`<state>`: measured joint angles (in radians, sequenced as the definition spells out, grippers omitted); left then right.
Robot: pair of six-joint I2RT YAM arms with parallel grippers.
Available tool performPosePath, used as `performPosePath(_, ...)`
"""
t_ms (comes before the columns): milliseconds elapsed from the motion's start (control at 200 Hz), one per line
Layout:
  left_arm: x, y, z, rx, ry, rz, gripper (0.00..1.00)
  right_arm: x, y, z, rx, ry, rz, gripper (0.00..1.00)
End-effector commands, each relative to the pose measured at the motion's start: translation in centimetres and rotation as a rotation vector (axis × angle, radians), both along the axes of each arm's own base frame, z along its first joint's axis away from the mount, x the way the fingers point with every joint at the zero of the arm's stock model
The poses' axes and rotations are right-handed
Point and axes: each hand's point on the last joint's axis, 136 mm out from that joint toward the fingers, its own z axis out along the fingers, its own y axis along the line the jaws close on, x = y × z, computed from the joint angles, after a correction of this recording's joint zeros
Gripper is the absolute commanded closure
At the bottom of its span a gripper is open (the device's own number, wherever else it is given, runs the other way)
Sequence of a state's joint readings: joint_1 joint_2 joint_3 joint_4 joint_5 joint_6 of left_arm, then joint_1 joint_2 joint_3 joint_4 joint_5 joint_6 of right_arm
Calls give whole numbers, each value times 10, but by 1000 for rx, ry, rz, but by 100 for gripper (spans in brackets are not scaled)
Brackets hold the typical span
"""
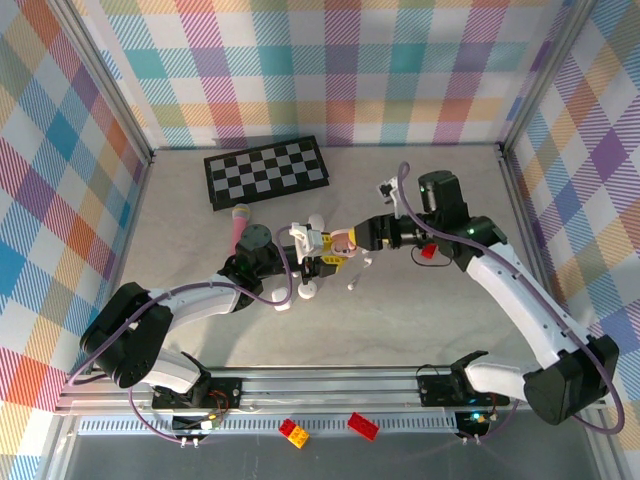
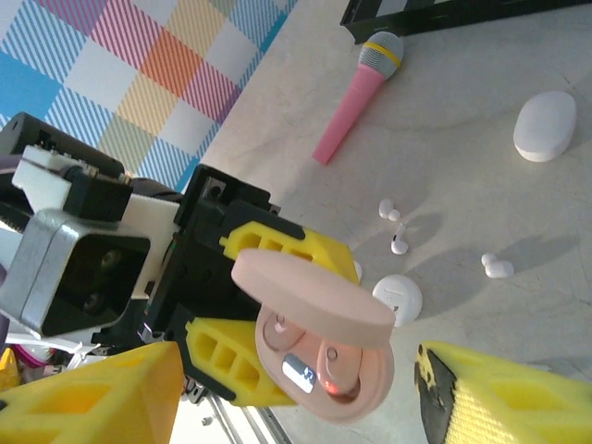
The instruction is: Insert the wireless bluetooth earbuds into the charging case
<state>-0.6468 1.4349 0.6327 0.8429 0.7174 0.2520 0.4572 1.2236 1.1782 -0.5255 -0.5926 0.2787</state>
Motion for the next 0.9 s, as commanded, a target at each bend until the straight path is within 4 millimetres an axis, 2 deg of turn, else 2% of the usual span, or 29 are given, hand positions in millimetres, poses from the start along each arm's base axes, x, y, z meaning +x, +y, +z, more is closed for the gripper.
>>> performPosePath(0, -11, 0, 17, -30, -65, -33, 71, 7, 14, 27, 76, -60, 76, 33)
performPosePath(155, -7, 0, 17, -31, -61, -19, 71, -7, 21, 26, 106, -67, 194, 38)
performPosePath(295, -5, -1, 18, -42, -49, -11, 71, -23, 17, 18, 105, -53, 234, 42)
performPosePath(385, -5, 0, 20, -42, -52, -7, 71, -32, 12, 21, 116, -83, 234, 42)
performPosePath(530, -5, 0, 22, -42, -61, -6, 71, -16, -7, 30, 154, -90, 68, 41)
performPosePath(655, -3, 0, 27, -51, -71, 2, 71, 6, -27, 25, 228, 65, -114, 36)
performPosePath(775, 0, 2, 37, -88, -80, 25, 70, -3, -21, 16, 283, 217, -69, 25)
performPosePath(895, 6, 2, 48, -130, -84, 49, 70, -13, -12, 20, 371, 293, 16, 24)
